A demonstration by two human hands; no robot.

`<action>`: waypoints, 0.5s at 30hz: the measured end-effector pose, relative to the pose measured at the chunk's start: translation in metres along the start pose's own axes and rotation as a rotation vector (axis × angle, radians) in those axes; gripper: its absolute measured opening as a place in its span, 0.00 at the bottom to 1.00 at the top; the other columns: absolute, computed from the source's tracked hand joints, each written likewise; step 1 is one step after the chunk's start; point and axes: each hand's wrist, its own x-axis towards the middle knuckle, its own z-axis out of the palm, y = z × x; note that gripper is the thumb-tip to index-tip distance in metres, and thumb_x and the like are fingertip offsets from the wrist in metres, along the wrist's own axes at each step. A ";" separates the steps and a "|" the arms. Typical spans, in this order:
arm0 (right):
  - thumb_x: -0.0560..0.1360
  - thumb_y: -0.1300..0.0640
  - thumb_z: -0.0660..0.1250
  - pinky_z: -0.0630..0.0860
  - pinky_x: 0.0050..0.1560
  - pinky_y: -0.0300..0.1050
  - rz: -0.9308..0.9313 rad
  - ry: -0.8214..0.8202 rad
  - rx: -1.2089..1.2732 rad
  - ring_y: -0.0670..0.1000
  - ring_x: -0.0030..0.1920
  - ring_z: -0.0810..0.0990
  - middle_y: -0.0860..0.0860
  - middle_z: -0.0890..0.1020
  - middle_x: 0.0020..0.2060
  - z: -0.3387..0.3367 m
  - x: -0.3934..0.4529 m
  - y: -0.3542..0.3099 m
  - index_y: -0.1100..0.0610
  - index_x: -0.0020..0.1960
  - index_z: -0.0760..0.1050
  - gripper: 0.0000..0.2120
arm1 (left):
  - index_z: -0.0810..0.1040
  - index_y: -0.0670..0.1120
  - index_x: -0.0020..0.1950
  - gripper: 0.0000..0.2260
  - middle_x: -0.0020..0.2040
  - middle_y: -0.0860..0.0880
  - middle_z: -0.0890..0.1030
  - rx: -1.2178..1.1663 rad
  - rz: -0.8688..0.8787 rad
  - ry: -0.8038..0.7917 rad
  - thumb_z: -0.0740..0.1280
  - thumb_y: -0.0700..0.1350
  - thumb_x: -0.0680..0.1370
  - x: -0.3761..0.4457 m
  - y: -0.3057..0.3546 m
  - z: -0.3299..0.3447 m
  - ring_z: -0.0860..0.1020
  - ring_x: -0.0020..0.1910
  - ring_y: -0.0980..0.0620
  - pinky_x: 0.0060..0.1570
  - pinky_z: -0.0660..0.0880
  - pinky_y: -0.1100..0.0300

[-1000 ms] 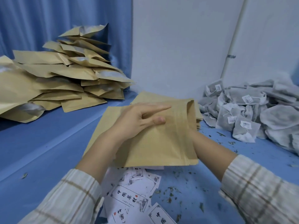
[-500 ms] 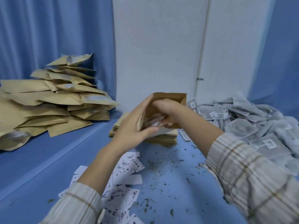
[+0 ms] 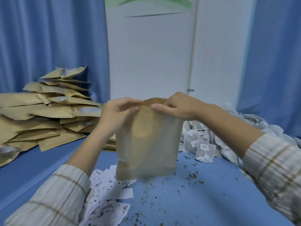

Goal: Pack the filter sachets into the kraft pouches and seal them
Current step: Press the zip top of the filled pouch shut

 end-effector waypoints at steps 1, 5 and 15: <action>0.66 0.25 0.49 0.66 0.34 0.46 -0.022 0.028 -0.008 0.46 0.29 0.69 0.52 0.71 0.26 -0.005 -0.005 0.005 0.57 0.29 0.68 0.34 | 0.83 0.47 0.51 0.09 0.41 0.62 0.83 0.015 -0.011 0.021 0.71 0.36 0.73 0.006 0.003 -0.005 0.79 0.43 0.68 0.46 0.72 0.76; 0.61 0.30 0.62 0.65 0.59 0.39 -0.098 0.196 0.028 0.45 0.57 0.69 0.46 0.76 0.52 -0.015 -0.015 0.028 0.54 0.41 0.80 0.28 | 0.82 0.54 0.48 0.08 0.40 0.61 0.84 0.013 -0.030 0.012 0.73 0.42 0.72 0.017 0.008 -0.019 0.79 0.42 0.67 0.38 0.71 0.78; 0.56 0.44 0.79 0.67 0.29 0.30 0.161 0.372 0.622 0.40 0.31 0.71 0.42 0.74 0.26 -0.001 -0.017 0.056 0.51 0.34 0.79 0.14 | 0.83 0.53 0.50 0.21 0.52 0.42 0.80 -0.444 -0.347 0.007 0.77 0.53 0.58 0.012 -0.021 0.007 0.79 0.54 0.47 0.55 0.77 0.51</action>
